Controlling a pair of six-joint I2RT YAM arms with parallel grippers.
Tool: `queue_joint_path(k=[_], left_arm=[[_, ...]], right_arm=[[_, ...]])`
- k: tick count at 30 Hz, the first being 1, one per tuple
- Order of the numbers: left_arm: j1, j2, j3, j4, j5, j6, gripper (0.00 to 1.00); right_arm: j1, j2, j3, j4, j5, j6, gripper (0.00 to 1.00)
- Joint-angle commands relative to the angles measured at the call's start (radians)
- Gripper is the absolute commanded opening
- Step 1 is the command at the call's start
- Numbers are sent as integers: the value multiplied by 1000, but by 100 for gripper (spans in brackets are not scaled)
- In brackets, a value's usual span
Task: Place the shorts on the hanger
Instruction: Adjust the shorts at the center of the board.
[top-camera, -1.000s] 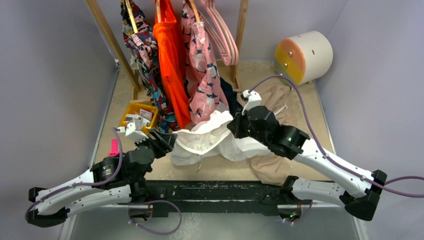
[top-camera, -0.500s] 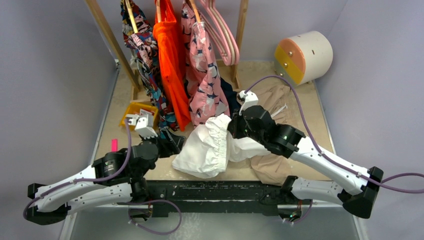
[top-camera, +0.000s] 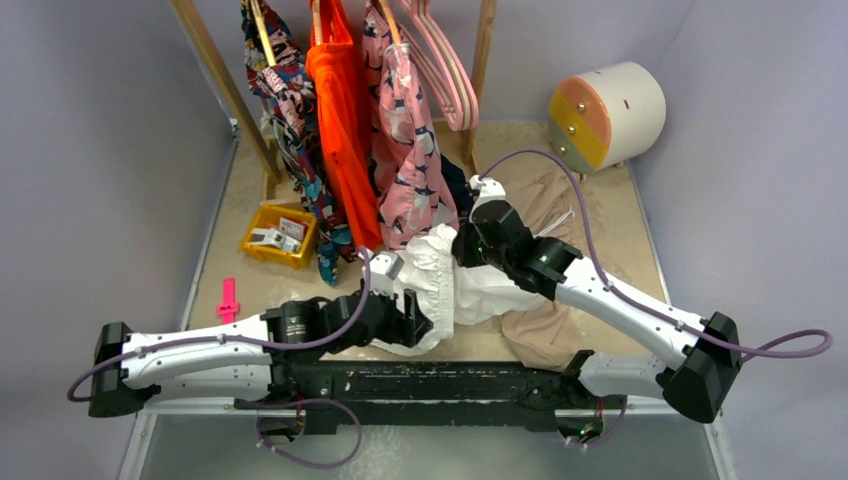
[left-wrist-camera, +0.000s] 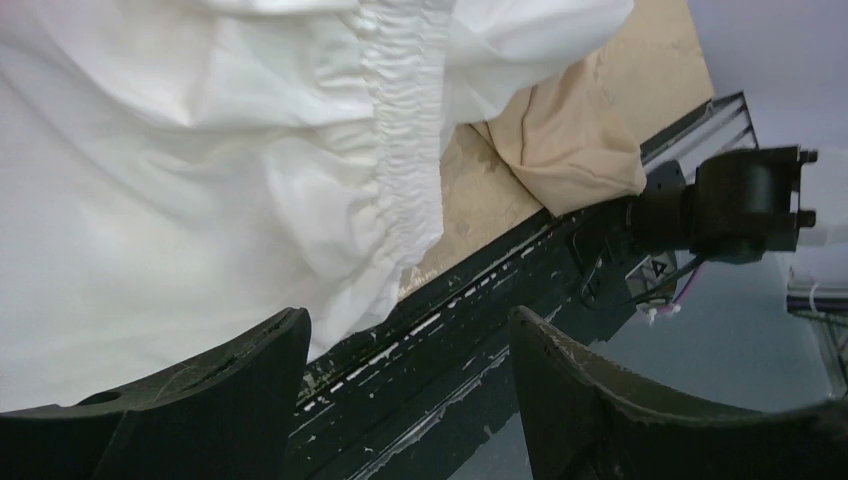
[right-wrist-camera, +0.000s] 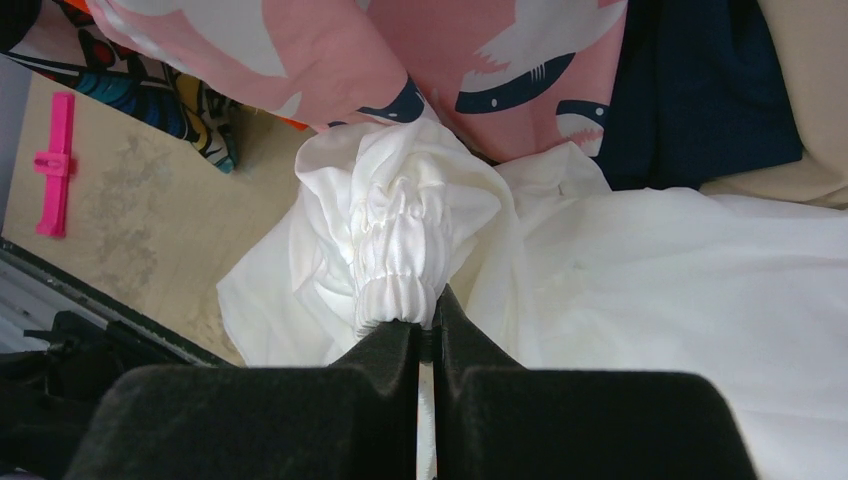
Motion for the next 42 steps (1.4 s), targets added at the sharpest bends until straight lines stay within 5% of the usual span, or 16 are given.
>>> queue_joint_path(k=[1, 17, 42], left_arm=[[-90, 62, -12, 138, -55, 1, 72], [-221, 420, 148, 64, -444, -134, 83], [-280, 613, 185, -6, -515, -201, 87]], right_arm=[[-23, -24, -23, 73, -27, 13, 0], [-33, -75, -148, 157, -125, 128, 0], [-33, -110, -213, 273, -270, 282, 0]])
